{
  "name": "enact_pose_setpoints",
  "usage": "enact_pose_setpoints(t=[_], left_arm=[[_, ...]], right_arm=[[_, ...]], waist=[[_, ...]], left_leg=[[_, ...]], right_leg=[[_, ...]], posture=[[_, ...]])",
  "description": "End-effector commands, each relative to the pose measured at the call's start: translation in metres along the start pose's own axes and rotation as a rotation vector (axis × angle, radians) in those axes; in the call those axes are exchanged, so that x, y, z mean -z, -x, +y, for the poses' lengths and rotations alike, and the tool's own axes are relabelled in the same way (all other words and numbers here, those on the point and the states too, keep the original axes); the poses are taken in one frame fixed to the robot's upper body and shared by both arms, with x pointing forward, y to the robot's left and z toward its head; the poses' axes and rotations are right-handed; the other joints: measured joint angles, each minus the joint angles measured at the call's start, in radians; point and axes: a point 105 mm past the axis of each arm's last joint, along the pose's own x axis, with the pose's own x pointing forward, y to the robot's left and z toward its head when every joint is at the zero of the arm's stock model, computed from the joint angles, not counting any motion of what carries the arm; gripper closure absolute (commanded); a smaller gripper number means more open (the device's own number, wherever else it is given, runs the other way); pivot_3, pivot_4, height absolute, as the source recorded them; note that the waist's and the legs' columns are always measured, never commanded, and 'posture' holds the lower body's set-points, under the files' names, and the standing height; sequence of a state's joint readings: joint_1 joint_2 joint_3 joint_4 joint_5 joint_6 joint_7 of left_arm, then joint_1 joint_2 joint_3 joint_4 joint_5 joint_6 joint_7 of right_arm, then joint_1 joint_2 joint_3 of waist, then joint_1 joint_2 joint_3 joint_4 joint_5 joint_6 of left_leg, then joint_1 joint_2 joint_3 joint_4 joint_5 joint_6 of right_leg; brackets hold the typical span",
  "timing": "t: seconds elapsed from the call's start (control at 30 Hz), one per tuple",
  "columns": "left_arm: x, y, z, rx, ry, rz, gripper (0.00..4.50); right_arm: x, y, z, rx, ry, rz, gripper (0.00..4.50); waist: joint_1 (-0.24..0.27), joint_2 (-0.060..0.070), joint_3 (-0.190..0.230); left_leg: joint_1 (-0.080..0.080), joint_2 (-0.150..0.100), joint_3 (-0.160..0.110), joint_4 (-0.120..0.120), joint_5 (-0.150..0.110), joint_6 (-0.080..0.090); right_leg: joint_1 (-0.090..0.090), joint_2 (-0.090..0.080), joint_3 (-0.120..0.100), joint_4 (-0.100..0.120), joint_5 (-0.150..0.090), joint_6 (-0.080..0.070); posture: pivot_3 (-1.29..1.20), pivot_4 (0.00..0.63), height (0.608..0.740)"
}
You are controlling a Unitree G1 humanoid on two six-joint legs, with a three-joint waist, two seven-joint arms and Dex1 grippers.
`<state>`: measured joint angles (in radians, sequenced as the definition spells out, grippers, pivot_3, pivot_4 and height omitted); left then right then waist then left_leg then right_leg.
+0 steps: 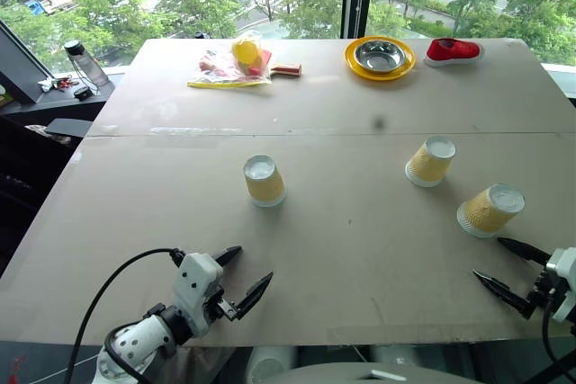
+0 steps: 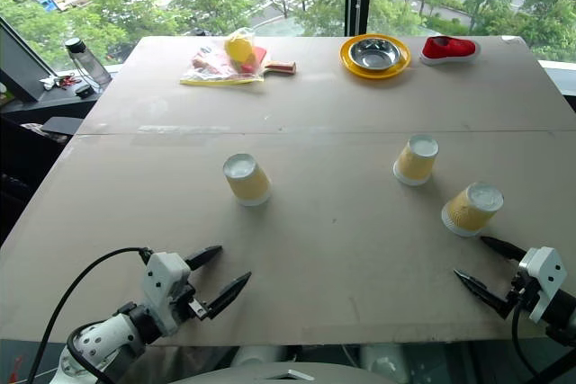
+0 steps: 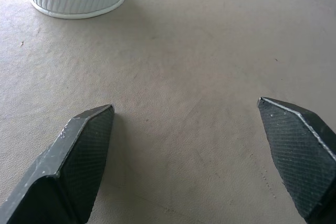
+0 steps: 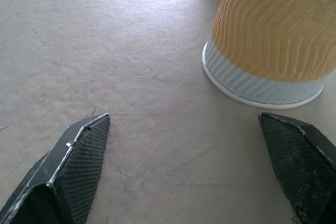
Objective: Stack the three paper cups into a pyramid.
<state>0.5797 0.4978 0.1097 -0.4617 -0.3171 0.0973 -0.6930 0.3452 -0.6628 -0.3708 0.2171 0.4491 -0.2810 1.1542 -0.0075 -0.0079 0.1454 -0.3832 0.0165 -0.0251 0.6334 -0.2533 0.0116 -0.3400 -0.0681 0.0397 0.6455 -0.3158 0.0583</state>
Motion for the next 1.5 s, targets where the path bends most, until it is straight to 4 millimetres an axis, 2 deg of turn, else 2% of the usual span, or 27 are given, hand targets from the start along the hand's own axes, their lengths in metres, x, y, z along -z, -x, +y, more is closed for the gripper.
enact_pose_setpoints(t=[0.03,0.67,0.83,1.0,1.1,1.3,1.5], left_arm=[[0.006,0.0,-0.005,0.02,0.023,0.026,0.02],[0.006,-0.002,0.0,0.04,0.011,0.023,0.02],[-0.001,-0.008,0.001,0.057,-0.007,0.004,0.02],[-0.044,-0.019,-0.001,0.19,-0.006,-0.105,0.02],[-0.07,-0.022,-0.006,0.304,-0.049,-0.151,0.02],[-0.11,-0.022,-0.023,0.535,-0.165,-0.185,0.02],[-0.144,-0.023,-0.032,0.63,-0.23,-0.226,0.02]], right_arm=[[0.0,0.004,0.0,0.0,0.005,0.011,0.0],[0.001,0.008,-0.002,0.022,0.002,0.022,0.0],[-0.008,0.007,-0.011,0.098,-0.027,-0.046,0.0],[-0.03,0.006,-0.024,0.178,-0.033,-0.143,0.0],[-0.047,-0.005,-0.028,0.202,-0.03,-0.202,0.0],[-0.074,-0.019,-0.037,0.251,-0.049,-0.298,0.0],[-0.088,-0.023,-0.033,0.227,-0.08,-0.352,0.0]], waist=[[0.0,0.0,0.0],[0.002,0.0,0.0],[0.005,0.0,0.0],[0.007,0.001,0.001],[0.006,0.001,0.002],[-0.002,0.002,0.003],[-0.002,0.003,0.004]], left_leg=[[0.0,0.0,0.0,0.0,0.0,0.0],[0.0,0.0,0.0,0.0,0.0,0.0],[0.0,0.0,0.0,0.0,0.0,0.0],[0.0,0.0,0.0,0.0,0.0,0.0],[-0.001,0.0,-0.001,0.0,0.0,0.0],[-0.002,0.0,-0.001,0.0,0.0,0.0],[-0.003,0.0,-0.003,0.0,0.0,0.0]], right_leg=[[0.0,0.0,0.0,0.0,0.0,0.0],[0.0,0.0,0.0,0.0,0.0,0.0],[0.0,0.0,0.0,0.0,0.0,0.0],[0.0,0.001,0.0,0.0,0.0,0.0],[0.0,0.002,-0.001,0.0,0.002,0.004],[-0.002,0.007,-0.001,0.001,0.002,0.004],[-0.002,0.008,-0.002,0.002,0.002,0.004]], posture=[[0.0,0.15,0.74],[0.0,0.15,0.74],[0.0,0.15,0.74],[0.0,0.15,0.74],[0.0,0.15,0.74],[0.0,0.15,0.74],[0.0,0.15,0.74]])
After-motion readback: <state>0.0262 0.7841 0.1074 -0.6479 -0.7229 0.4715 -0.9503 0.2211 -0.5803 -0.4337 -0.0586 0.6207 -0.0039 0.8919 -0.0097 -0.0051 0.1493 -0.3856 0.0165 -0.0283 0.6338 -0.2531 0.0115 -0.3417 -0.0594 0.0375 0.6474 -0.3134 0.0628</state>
